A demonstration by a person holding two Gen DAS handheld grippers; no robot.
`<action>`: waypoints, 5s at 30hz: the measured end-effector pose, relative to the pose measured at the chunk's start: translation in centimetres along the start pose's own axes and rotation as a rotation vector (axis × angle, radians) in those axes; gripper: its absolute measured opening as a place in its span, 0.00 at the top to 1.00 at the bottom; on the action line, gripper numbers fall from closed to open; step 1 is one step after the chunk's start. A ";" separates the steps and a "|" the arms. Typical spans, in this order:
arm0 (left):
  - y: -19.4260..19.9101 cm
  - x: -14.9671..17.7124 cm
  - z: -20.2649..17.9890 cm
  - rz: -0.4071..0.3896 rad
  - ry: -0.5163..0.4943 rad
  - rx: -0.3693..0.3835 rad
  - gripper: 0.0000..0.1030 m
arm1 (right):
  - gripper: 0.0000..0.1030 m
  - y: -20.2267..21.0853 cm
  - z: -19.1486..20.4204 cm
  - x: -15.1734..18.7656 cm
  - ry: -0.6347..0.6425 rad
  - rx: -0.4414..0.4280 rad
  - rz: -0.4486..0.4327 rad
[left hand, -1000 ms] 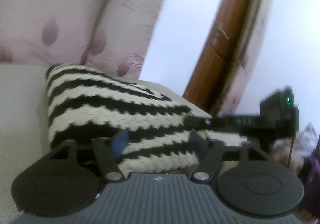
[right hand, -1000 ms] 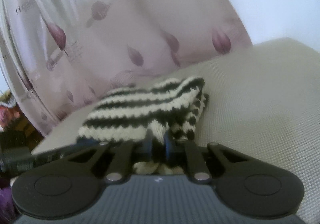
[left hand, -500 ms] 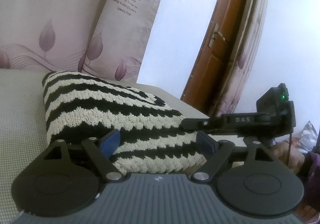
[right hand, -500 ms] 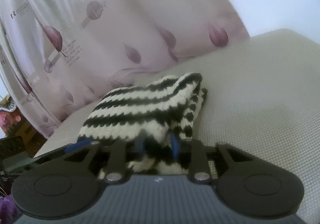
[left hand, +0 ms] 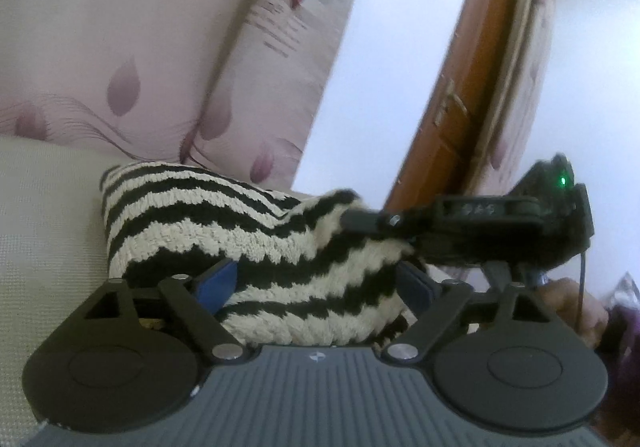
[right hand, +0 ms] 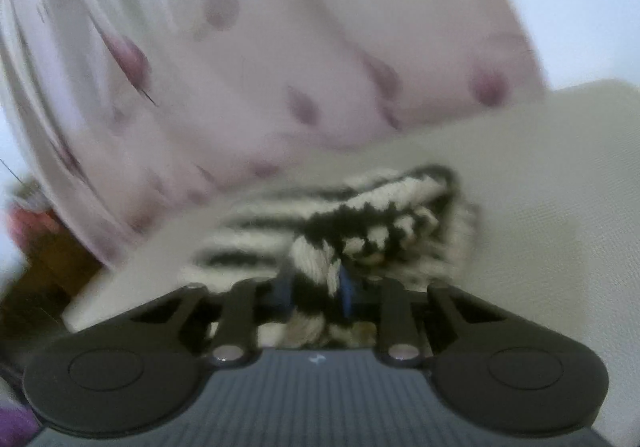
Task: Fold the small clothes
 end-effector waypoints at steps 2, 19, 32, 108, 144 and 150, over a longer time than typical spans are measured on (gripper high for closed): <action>0.1 0.0 -0.1 -0.002 -0.002 0.001 0.14 | 0.81 0.3 -1.3 0.1 -0.076 -0.029 -0.037; -0.1 0.0 -0.5 0.015 -0.025 0.013 0.08 | 0.62 4.0 -1.8 3.6 -0.004 0.120 0.019; -0.1 0.0 -0.5 0.013 -0.025 0.019 0.06 | 0.73 6.3 -2.1 2.8 -0.094 0.123 -0.046; -8.4 -4.1 11.5 0.360 0.262 0.009 0.37 | 0.49 -5.9 -6.1 -0.5 -0.083 -0.037 0.204; 19.9 -4.5 8.0 0.316 0.130 -0.179 0.44 | 0.57 0.2 15.4 11.7 -0.142 -0.196 0.093; 19.8 -3.1 8.9 0.323 0.129 -0.186 0.43 | 0.57 -0.4 15.7 13.1 -0.130 -0.161 0.110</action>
Point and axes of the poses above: each gripper's, at about its wrist camera, not at the fingertips, and y roughly against the way its jaws point, z to its left, x to its underside, the point moved 4 cm from there along -y, roughly the way its jaws point, and after that the axes turned 2 degrees about -x, right-handed, at the moved point
